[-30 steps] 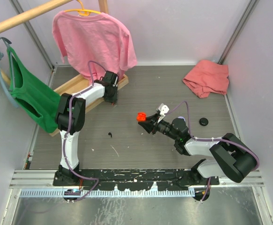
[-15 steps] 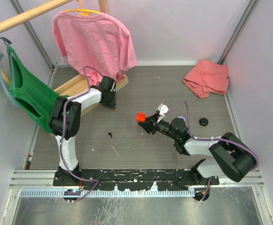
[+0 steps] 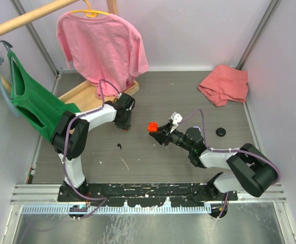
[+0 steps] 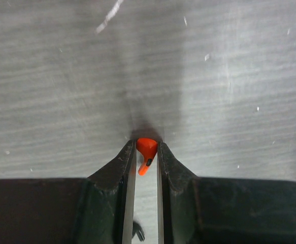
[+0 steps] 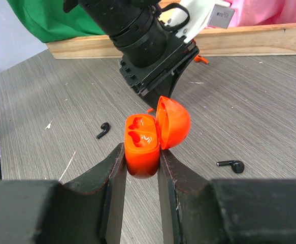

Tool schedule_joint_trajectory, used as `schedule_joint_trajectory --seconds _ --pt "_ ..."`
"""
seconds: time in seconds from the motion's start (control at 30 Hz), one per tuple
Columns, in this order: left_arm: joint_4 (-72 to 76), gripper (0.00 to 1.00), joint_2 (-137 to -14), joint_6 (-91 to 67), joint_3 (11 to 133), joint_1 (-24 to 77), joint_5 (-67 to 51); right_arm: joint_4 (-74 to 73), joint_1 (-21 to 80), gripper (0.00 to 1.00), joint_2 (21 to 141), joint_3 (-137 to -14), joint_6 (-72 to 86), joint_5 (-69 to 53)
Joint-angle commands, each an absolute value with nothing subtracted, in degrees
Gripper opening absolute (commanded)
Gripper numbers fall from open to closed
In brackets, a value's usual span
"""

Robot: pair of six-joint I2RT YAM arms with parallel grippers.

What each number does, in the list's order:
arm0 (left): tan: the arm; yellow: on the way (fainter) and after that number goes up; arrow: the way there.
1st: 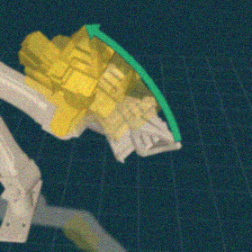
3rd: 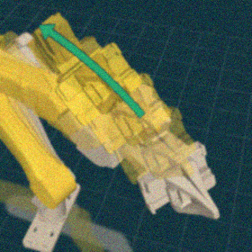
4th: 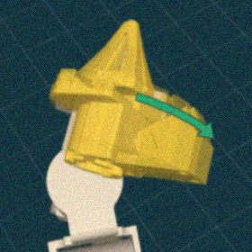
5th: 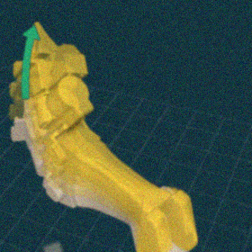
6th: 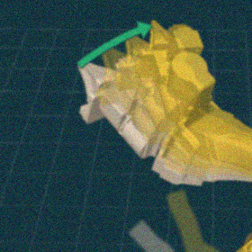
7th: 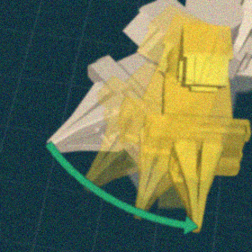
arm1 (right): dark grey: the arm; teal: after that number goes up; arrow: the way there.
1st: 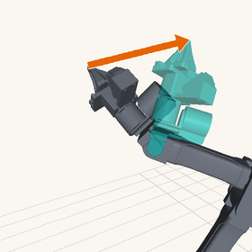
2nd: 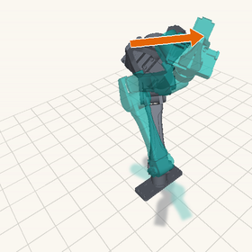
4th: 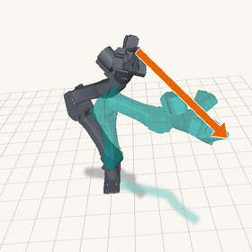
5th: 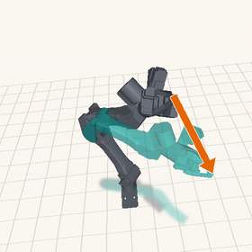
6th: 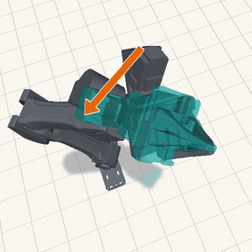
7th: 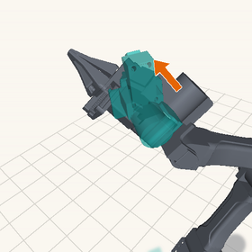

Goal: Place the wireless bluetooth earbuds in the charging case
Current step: Adjust the earbud at the center of the board.

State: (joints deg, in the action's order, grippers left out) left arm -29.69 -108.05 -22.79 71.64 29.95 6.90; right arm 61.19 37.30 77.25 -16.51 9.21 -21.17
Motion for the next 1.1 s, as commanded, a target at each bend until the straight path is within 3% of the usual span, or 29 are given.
schedule_joint_trajectory --seconds 0.0,0.23,0.37,1.07 --pt "-34.76 0.16 -104.84 -23.36 71.13 31.69 9.01 64.17 37.52 0.01 77.01 -18.63 9.61 -21.84" --pt "-36.45 0.37 -106.33 -17.5 74.57 31.73 6.95 64.03 37.48 0.01 76.91 -18.63 9.59 -21.87" --pt "-38.5 0.43 -107.83 -14.01 77.66 31.64 5.75 63.83 37.5 0.01 76.82 -18.63 9.57 -21.95" --pt "-46.2 0.43 -114.18 -5.83 84.9 30.54 -0.78 63.59 37.52 0.01 76.82 -18.81 9.46 -22.09"
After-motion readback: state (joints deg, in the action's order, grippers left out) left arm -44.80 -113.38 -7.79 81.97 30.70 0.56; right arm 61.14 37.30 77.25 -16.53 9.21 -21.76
